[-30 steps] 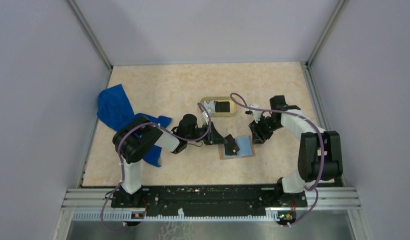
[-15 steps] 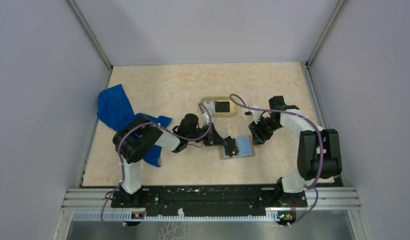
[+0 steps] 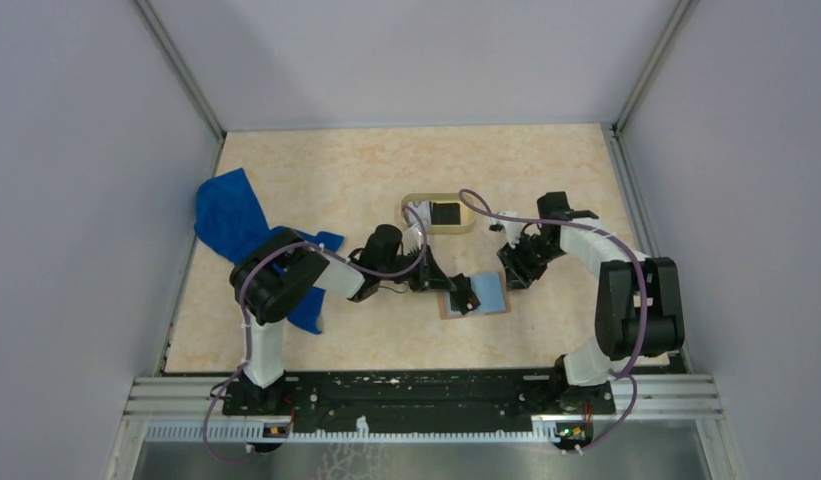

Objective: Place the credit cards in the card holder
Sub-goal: Insert the credit card into the card holder.

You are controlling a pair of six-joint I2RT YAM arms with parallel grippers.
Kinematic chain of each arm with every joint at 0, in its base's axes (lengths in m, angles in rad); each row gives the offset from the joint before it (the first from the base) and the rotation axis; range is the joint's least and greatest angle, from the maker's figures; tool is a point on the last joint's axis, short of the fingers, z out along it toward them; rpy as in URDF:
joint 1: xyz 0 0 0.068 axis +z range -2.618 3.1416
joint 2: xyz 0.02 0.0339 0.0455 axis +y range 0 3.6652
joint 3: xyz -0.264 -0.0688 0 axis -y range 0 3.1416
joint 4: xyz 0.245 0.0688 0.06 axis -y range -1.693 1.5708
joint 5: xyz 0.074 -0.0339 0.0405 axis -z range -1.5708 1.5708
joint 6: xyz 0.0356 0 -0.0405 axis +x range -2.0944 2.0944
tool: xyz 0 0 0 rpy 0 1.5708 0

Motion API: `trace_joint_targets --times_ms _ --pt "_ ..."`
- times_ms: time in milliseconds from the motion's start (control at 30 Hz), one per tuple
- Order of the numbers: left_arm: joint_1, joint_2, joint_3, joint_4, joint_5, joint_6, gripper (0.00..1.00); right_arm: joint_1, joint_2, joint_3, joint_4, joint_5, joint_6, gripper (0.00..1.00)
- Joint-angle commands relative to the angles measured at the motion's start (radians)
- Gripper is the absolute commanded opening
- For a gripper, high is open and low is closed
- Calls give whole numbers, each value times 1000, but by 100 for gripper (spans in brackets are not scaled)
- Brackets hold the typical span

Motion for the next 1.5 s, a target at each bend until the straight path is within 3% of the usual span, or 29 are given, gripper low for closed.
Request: trace_joint_targets --times_ms 0,533,1033,1467 --pt "-3 19 32 -58 7 1 0 11 6 31 4 -1 5 45" --pt "-19 16 79 -201 -51 32 0 16 4 31 2 -2 3 45" --pt "-28 34 113 -231 -35 45 0 24 10 31 1 2 3 45" --pt "-27 -56 85 -321 -105 94 0 29 15 32 -1 6 3 45"
